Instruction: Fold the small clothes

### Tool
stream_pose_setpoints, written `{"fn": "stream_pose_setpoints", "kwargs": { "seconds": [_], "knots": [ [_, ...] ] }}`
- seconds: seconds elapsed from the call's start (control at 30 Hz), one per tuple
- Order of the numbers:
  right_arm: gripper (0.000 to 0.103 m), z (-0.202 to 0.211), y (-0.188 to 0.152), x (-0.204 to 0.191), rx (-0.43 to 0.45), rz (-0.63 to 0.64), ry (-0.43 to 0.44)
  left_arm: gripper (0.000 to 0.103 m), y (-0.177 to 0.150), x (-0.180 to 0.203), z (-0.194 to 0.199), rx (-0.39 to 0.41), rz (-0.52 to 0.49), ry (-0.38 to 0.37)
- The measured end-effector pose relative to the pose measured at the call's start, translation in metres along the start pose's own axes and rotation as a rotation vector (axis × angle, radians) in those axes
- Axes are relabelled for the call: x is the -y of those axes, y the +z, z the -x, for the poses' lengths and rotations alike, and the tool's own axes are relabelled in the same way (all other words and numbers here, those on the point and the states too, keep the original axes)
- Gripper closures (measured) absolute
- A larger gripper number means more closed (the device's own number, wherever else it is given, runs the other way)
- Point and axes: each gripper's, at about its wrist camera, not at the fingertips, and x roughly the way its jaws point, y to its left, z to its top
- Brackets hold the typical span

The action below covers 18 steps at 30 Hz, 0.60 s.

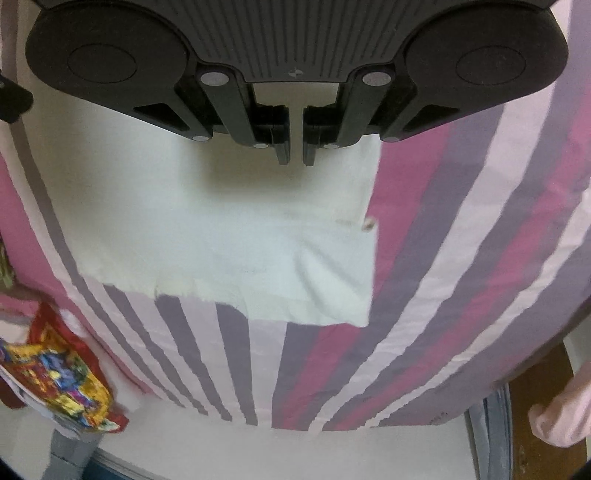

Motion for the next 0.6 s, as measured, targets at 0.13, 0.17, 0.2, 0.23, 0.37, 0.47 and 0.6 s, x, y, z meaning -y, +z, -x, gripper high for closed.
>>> {"fn": "stream_pose_setpoints", "kwargs": {
  "seconds": [0.13,0.17,0.2,0.23,0.37,0.47,0.6],
  "knots": [
    [0.055,0.048,-0.035,-0.004,-0.019,0.024,0.011,0.099,-0.031,-0.004,0.036,0.0,-0.017,0.018],
    [0.054,0.057,-0.043,-0.004,-0.025,0.026,0.012,0.099,-0.039,-0.006,0.043,-0.003,-0.019,0.023],
    [0.054,0.068,-0.051,-0.005,-0.03,0.029,0.015,0.099,-0.049,-0.007,0.052,-0.008,-0.017,0.026],
    [0.054,0.079,-0.06,-0.005,-0.033,0.034,0.015,0.099,-0.056,-0.008,0.058,-0.011,-0.016,0.025],
    [0.049,0.11,-0.086,-0.006,-0.044,0.031,0.022,0.099,-0.09,-0.016,0.081,-0.023,-0.011,0.033],
    [0.048,0.128,-0.103,-0.005,-0.054,0.033,0.024,0.099,-0.115,-0.029,0.095,-0.04,0.005,0.036],
    [0.047,0.144,-0.12,0.001,-0.06,0.018,0.023,0.099,-0.145,-0.053,0.106,-0.068,0.041,0.065]
  ]
}}
